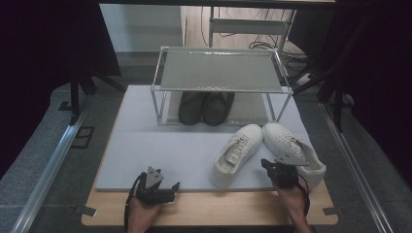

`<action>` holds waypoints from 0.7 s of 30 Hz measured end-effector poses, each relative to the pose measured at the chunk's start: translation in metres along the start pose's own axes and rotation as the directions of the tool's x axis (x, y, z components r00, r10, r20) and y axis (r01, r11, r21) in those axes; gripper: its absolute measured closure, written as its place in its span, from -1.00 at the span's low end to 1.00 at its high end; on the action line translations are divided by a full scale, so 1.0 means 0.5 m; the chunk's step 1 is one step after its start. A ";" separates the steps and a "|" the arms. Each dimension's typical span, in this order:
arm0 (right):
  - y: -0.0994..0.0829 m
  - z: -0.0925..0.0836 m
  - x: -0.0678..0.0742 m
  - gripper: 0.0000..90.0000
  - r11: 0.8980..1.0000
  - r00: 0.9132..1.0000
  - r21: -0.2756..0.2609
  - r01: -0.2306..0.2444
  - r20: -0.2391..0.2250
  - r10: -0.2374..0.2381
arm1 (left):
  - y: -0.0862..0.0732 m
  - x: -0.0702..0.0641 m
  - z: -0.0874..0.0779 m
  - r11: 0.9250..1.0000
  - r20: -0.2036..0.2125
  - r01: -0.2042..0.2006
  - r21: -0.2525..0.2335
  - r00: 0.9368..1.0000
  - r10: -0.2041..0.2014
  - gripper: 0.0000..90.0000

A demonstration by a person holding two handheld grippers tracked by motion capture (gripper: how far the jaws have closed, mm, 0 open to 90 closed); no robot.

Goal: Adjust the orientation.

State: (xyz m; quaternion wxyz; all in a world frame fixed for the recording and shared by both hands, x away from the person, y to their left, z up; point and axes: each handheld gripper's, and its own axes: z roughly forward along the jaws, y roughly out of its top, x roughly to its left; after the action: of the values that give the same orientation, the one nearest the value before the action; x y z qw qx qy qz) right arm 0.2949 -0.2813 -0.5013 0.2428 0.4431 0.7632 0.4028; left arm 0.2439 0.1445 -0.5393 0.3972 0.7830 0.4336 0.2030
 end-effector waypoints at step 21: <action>0.037 0.095 -0.011 0.99 0.998 0.992 0.029 -0.048 0.121 0.044 | 0.000 0.000 0.000 1.000 0.000 0.000 0.001 1.000 0.000 -0.68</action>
State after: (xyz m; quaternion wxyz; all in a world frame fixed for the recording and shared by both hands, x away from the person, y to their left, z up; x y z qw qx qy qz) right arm 0.3410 -0.2618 -0.5123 0.2720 0.4878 0.7430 0.3687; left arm 0.2439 0.1446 -0.5392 0.3967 0.7831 0.4339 0.2026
